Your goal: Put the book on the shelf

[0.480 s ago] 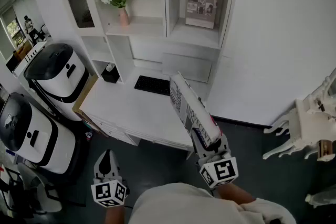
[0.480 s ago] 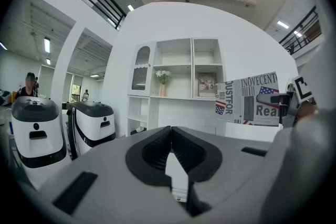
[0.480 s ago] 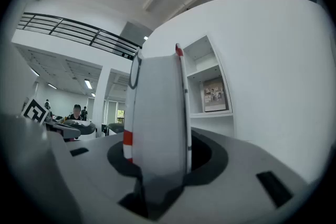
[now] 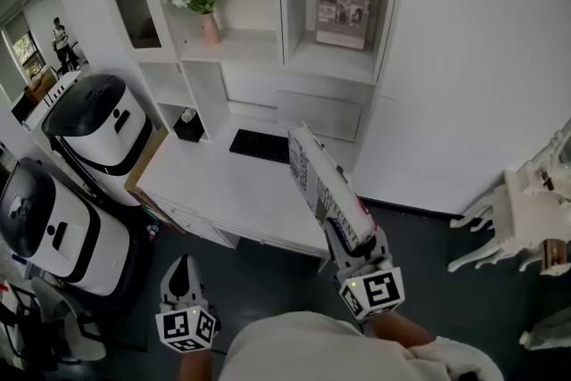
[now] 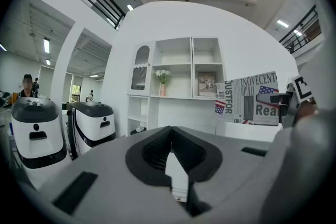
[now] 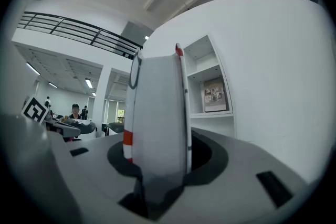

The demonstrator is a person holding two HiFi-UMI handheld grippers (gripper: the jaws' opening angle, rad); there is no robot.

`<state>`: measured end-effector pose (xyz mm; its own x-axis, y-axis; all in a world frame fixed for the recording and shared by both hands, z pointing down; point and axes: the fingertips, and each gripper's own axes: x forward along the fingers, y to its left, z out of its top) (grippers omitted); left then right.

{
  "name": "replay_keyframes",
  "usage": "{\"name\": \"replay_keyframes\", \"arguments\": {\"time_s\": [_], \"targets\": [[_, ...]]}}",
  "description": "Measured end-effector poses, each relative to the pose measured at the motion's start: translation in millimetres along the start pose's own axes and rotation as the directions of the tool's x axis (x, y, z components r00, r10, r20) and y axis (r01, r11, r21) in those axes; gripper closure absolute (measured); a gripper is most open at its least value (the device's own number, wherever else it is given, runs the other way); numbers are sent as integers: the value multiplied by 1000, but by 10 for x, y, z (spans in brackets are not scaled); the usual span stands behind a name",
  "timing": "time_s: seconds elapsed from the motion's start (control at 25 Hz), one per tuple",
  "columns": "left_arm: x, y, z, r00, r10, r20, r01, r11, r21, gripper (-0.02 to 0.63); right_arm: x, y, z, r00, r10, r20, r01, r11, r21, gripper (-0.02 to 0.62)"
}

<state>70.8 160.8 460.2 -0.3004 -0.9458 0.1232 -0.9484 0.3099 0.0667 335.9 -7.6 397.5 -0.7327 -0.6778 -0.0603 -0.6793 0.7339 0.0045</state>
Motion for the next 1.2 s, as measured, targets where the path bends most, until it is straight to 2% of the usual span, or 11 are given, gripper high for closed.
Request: {"name": "replay_keyframes", "arguments": {"time_s": [0.4,0.84,1.2], "targets": [[3,-52,-4,1000,20,-3,-20,1000,5,600,52,-67,38,1000,20,20,-19,1000,-5,428],[-68,-129,-175,996,90,-17,-90,996,14,600,257,-174,20,995,93,47,-92,996,-17,426],[145,19,-156,997,77,3,-77,997,6,600,498,-132,-7,995,93,43,-92,995,-25,427]]}}
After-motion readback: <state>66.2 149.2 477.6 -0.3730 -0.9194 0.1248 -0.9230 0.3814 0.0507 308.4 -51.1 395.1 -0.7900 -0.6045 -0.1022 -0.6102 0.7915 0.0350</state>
